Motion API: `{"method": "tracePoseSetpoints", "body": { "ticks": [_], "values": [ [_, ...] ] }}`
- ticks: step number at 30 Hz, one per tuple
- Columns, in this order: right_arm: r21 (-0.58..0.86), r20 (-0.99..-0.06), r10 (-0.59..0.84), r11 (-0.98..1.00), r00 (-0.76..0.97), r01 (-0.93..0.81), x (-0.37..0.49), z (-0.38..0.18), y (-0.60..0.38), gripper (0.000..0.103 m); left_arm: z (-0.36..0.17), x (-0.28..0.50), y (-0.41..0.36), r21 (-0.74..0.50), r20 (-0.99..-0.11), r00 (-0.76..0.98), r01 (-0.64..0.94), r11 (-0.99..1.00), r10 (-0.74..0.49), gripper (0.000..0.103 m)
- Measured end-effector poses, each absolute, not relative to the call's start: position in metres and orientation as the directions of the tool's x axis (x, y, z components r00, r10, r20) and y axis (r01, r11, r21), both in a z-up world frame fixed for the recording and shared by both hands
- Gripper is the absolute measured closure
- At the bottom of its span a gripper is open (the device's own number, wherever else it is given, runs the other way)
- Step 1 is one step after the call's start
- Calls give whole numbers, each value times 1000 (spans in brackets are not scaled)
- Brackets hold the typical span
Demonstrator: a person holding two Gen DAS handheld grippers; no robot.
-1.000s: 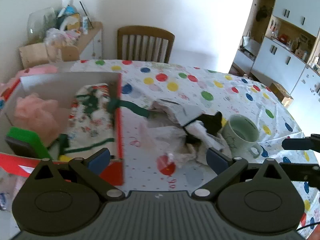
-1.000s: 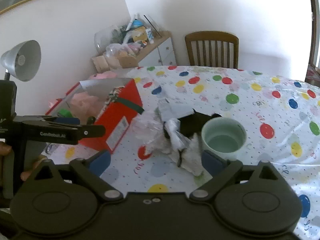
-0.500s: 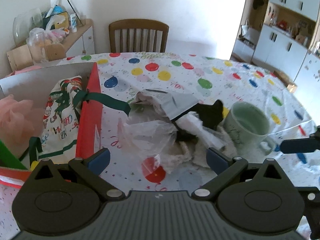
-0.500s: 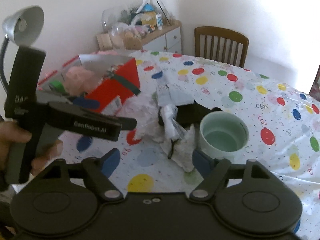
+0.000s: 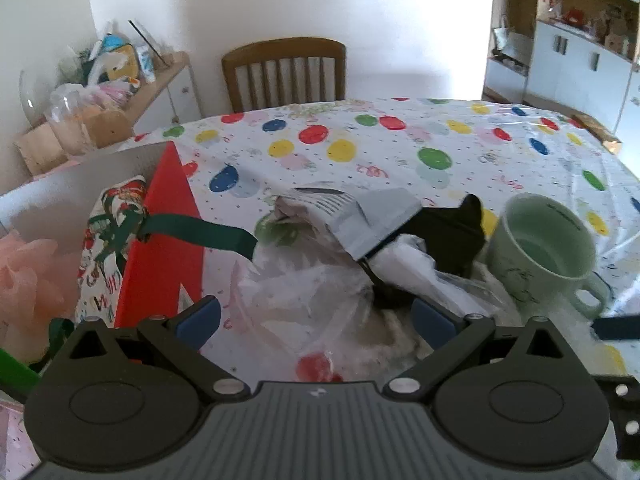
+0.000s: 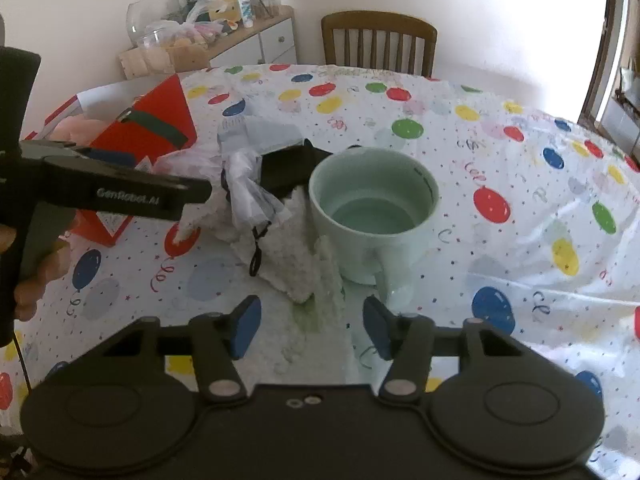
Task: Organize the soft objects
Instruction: 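Grasp the white fluffy cloth with the right gripper while the left gripper grasps the clear plastic bag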
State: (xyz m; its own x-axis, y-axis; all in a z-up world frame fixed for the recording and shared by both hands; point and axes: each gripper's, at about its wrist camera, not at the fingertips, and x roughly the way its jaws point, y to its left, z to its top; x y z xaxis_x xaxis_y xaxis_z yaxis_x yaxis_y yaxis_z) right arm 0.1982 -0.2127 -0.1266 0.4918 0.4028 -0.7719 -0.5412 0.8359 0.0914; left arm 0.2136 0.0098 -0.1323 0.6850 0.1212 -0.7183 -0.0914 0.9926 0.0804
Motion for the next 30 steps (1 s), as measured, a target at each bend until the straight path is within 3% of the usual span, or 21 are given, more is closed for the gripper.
{"method": "tracePoseSetpoints", "body": {
  "ticks": [3, 5, 10, 17, 21, 25, 30],
  "values": [
    [96, -777, 397, 841, 488, -532, 200, -133, -212, 57, -134, 219, 8, 106, -711, 686, -115, 988, 156, 2],
    [109, -780, 401, 843, 481, -526, 201, -136, -212, 58, -134, 219, 6, 125, -706, 682, -144, 982, 190, 10],
    [128, -783, 407, 845, 470, -519, 200, -141, -214, 60, -136, 209, -3, 152, -680, 695, -176, 973, 232, 10],
    [142, -783, 404, 857, 473, -496, 203, -145, -216, 65, -146, 219, -1, 78, -726, 666, -163, 983, 169, 10],
    [152, -784, 404, 861, 471, -486, 205, -148, -216, 72, -153, 230, 20, -46, -772, 628, -211, 976, 99, 12],
    [143, -785, 400, 860, 473, -489, 203, -149, -215, 85, -155, 231, 35, -112, -791, 608, -256, 960, 69, 41],
    [132, -779, 398, 859, 485, -494, 199, -147, -215, 100, -154, 228, 42, -132, -796, 601, -278, 952, 65, 68]
  ]
}}
